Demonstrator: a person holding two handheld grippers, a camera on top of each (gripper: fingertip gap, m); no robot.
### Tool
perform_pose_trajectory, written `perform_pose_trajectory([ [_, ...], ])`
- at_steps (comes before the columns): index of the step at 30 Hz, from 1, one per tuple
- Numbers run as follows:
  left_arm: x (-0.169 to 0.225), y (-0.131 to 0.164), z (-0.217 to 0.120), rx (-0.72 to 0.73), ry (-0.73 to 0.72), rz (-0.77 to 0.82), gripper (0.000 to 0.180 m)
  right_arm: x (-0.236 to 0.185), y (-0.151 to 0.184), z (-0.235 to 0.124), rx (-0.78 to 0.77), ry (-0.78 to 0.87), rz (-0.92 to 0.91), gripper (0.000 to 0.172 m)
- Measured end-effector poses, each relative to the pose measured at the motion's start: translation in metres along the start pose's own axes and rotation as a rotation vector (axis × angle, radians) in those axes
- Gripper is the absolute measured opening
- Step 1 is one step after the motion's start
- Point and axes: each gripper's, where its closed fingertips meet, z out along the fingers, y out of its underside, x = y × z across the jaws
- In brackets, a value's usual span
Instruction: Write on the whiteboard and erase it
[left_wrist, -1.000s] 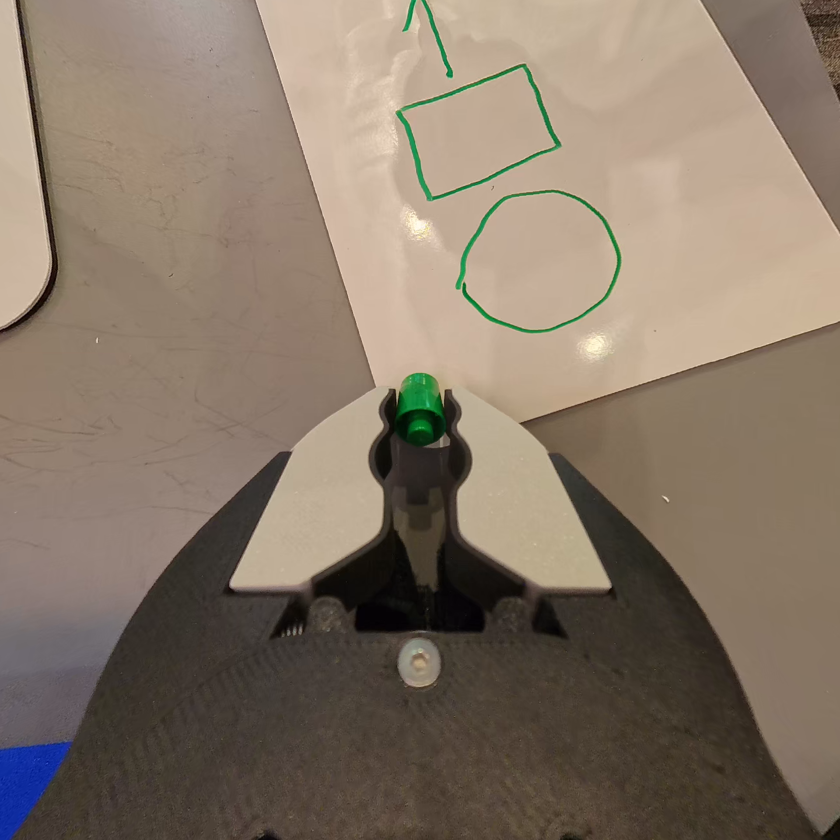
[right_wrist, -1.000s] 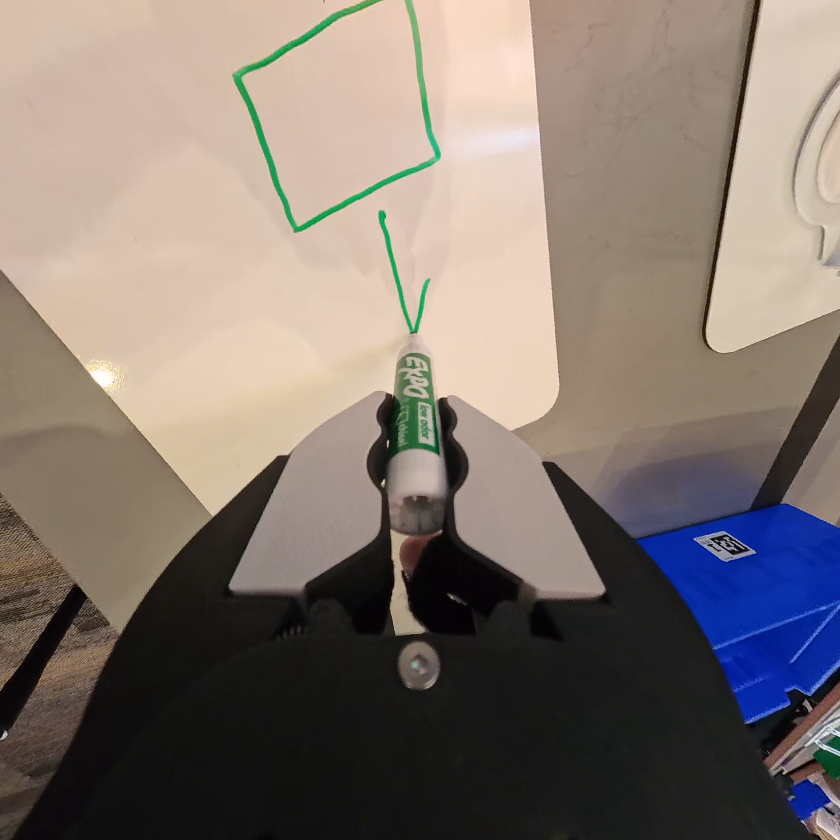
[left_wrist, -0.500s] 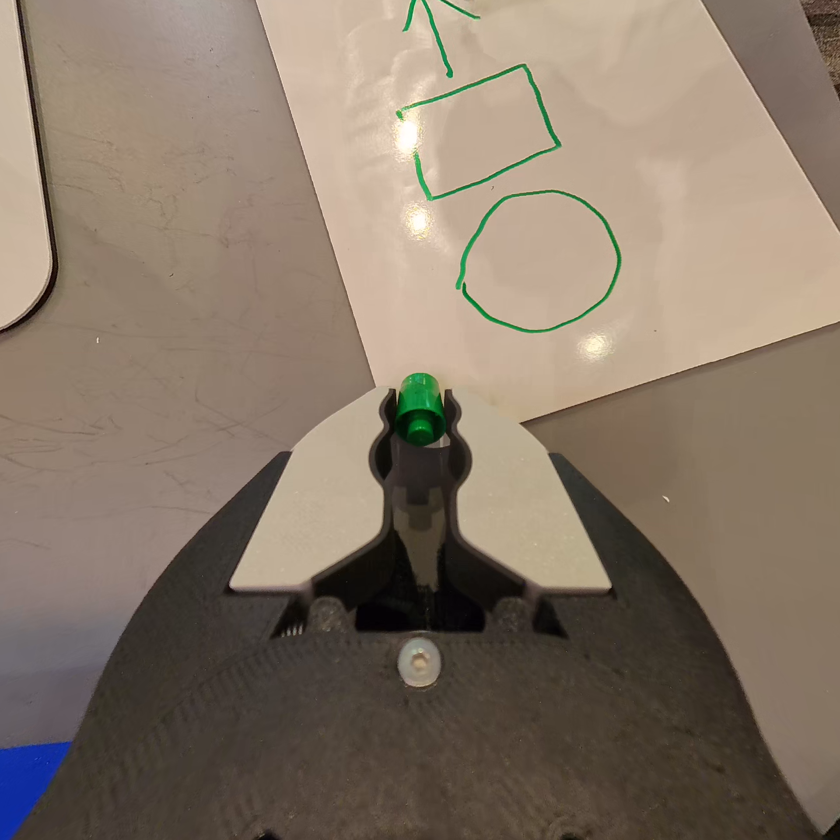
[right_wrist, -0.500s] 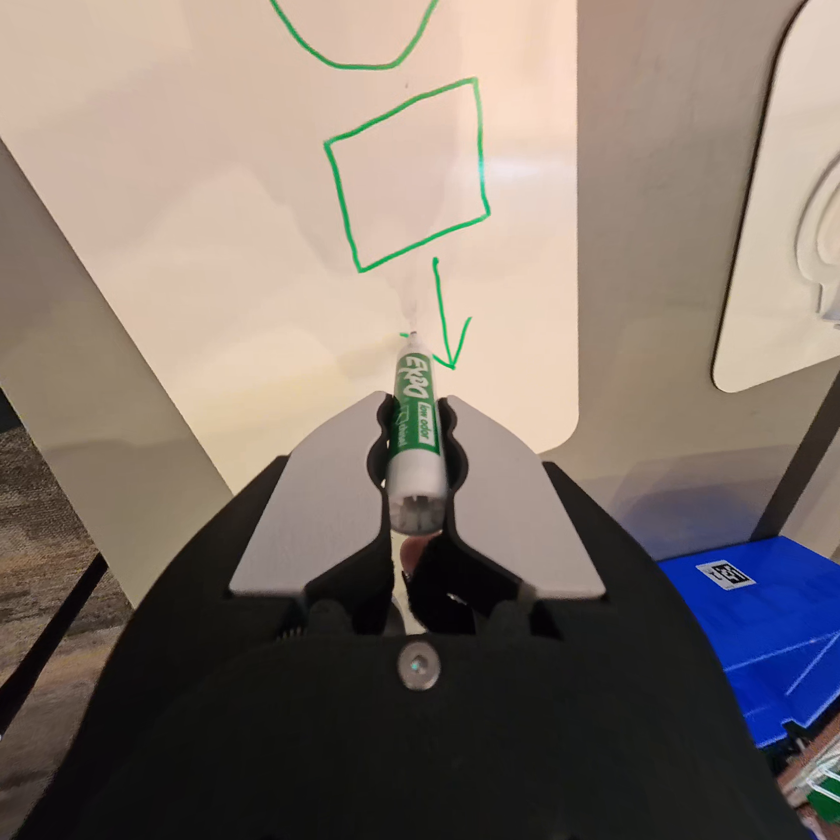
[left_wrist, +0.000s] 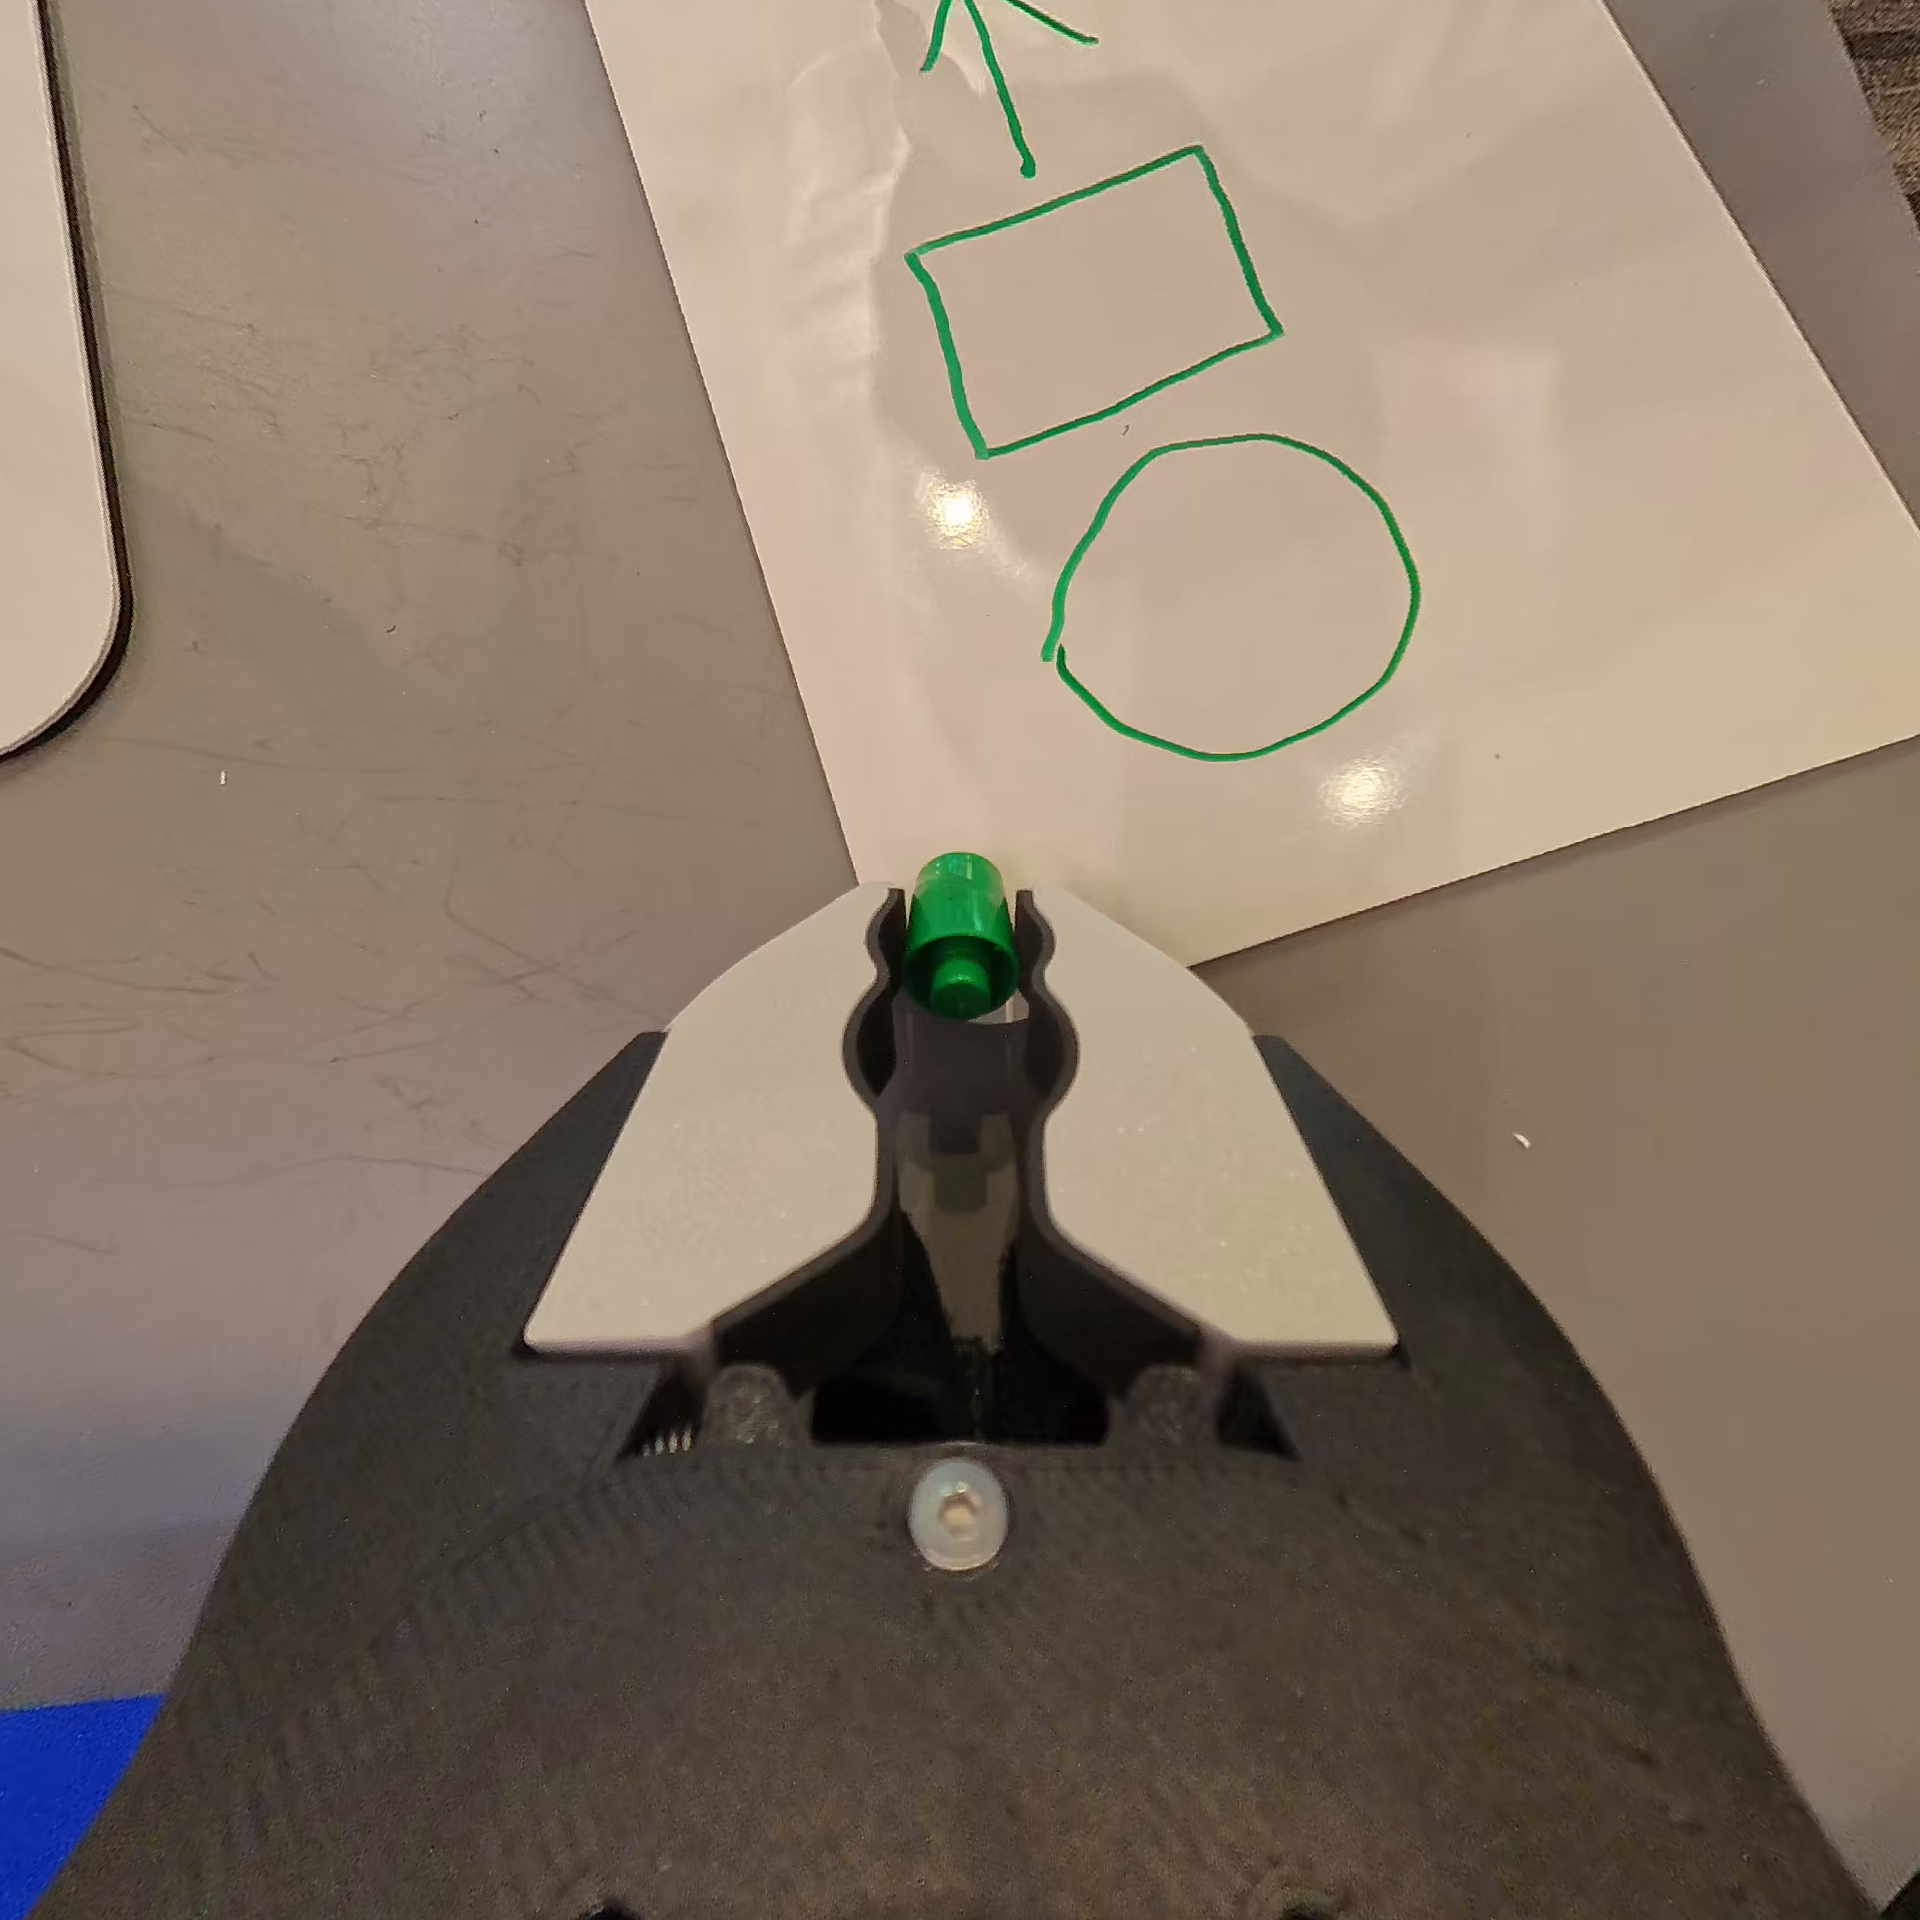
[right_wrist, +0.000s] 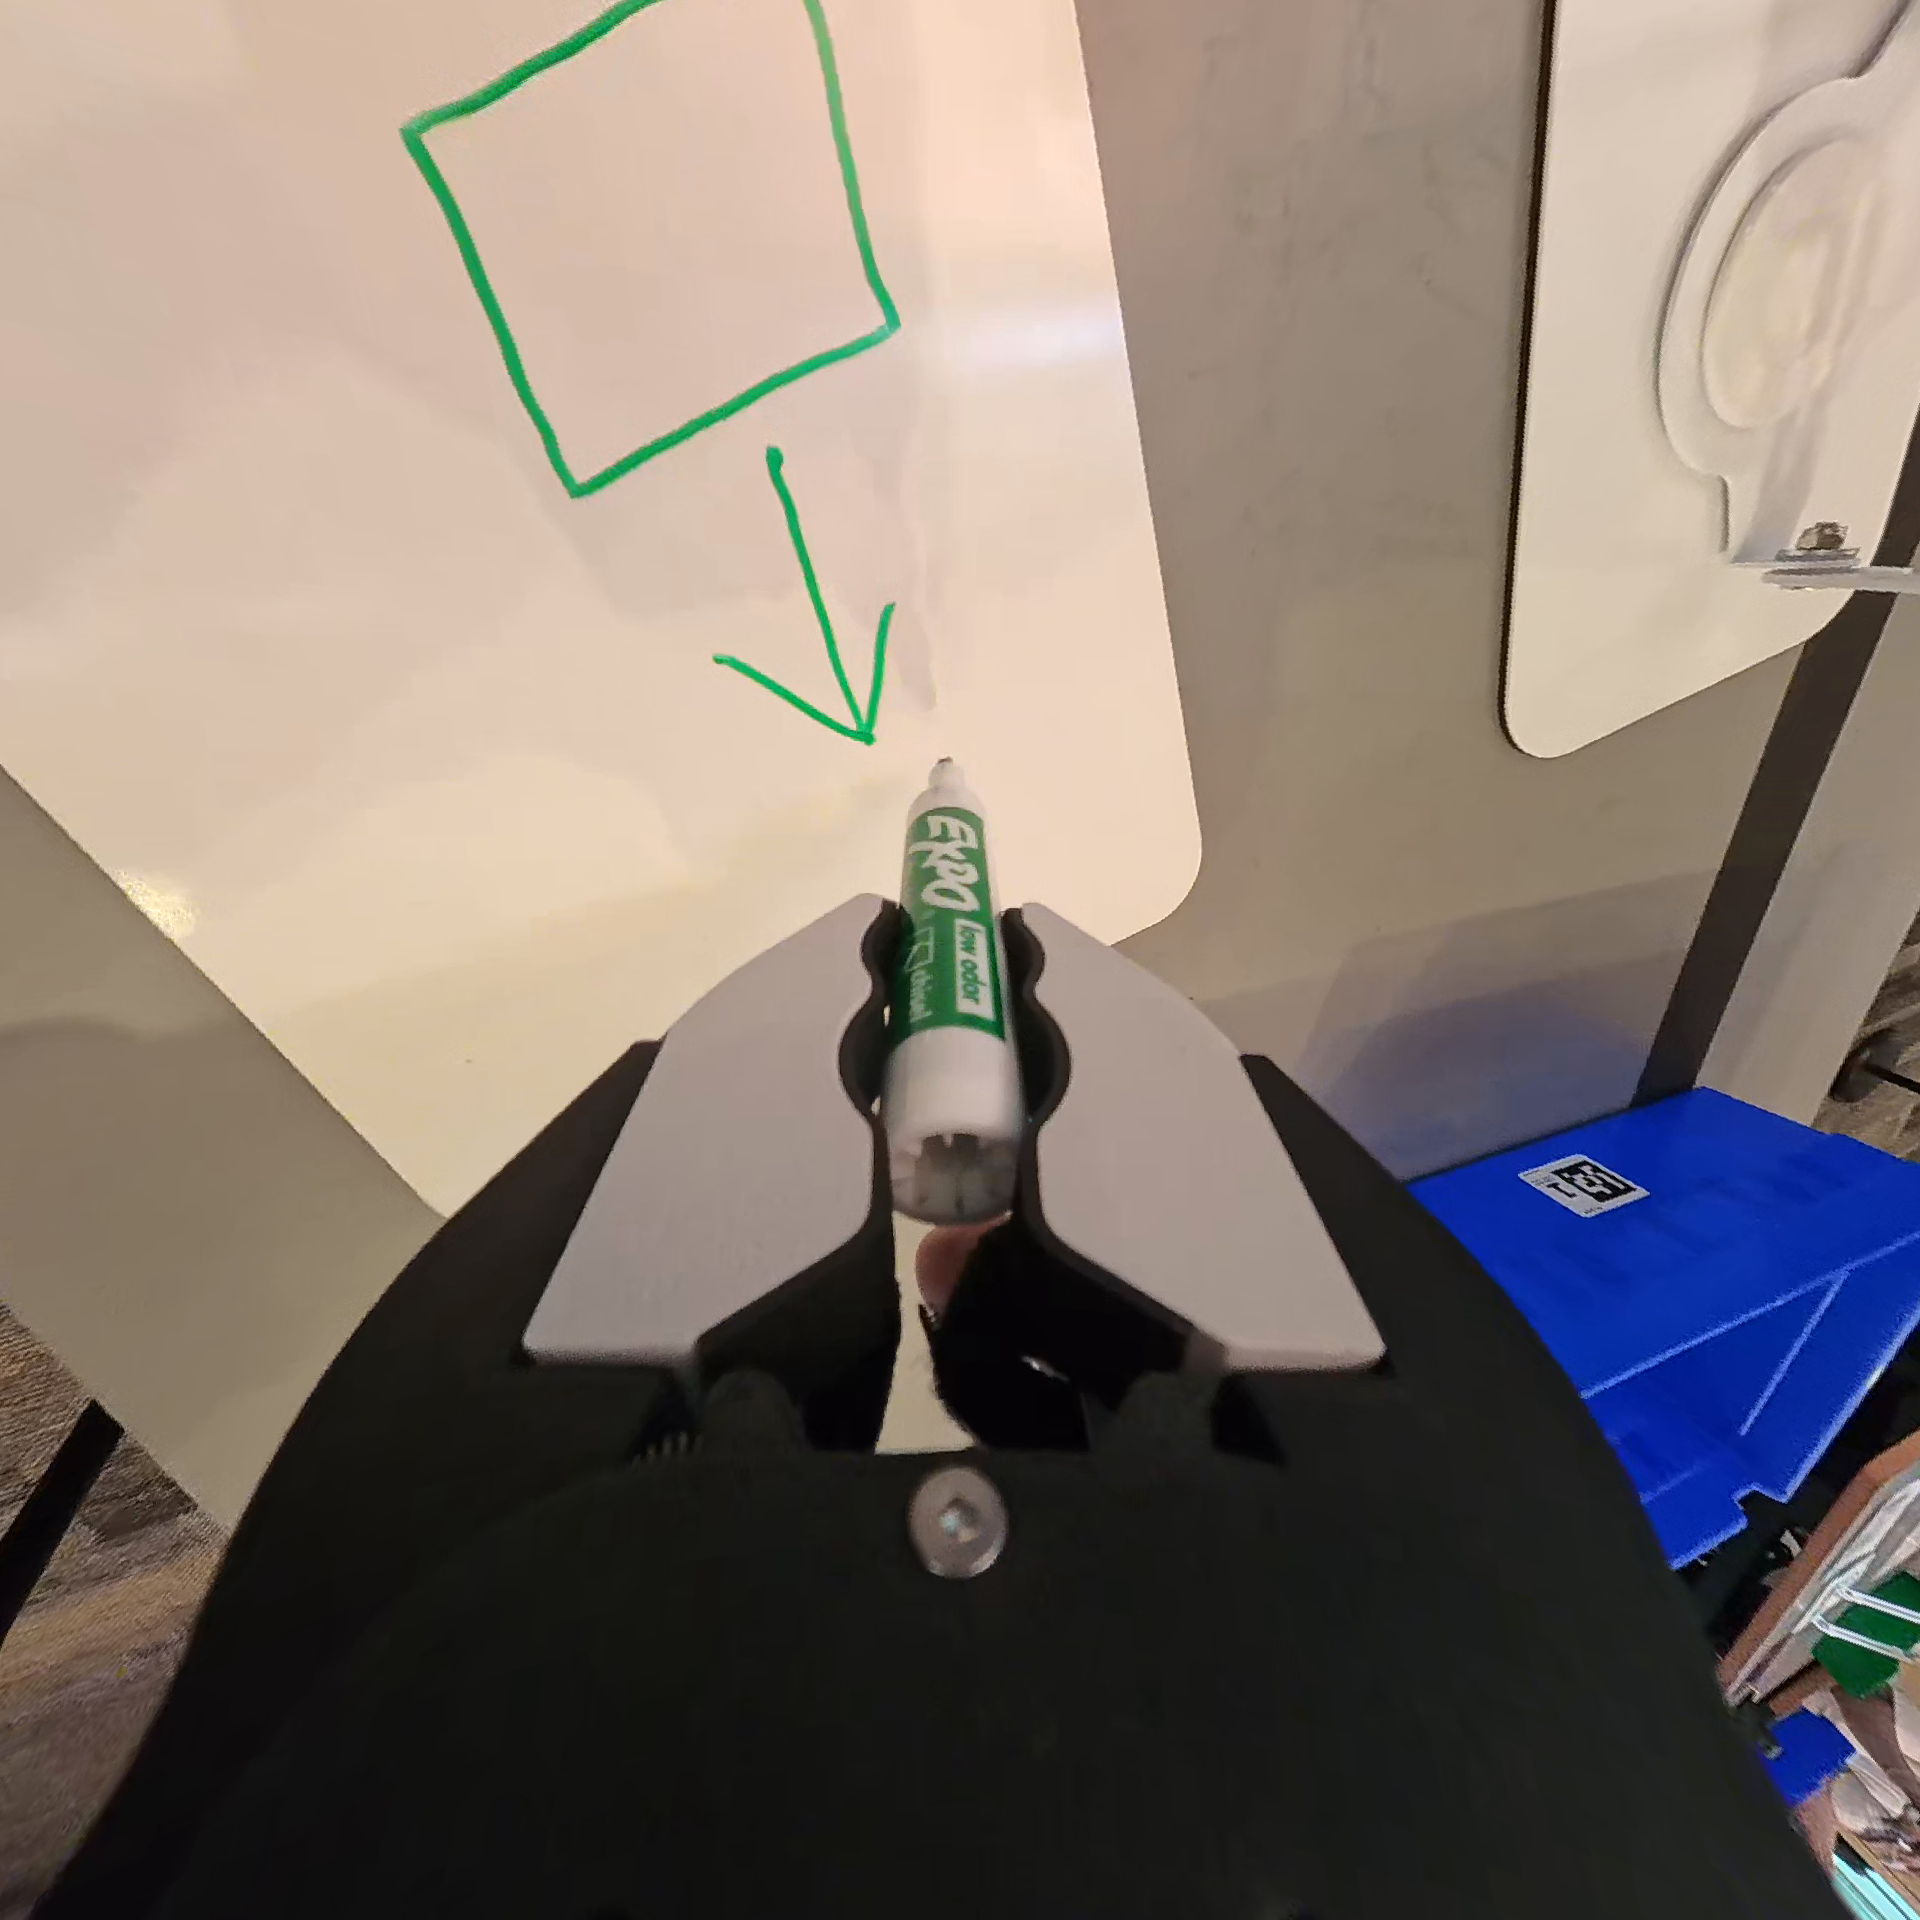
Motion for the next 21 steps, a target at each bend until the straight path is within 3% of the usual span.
perform_pose_trajectory([
  [21, 0.0, 0.0, 0.0, 0.001, 0.001, -0.001, 0.02, 0.026, 0.011, 0.022, -0.015, 0.034, 0.017, 0.021],
])
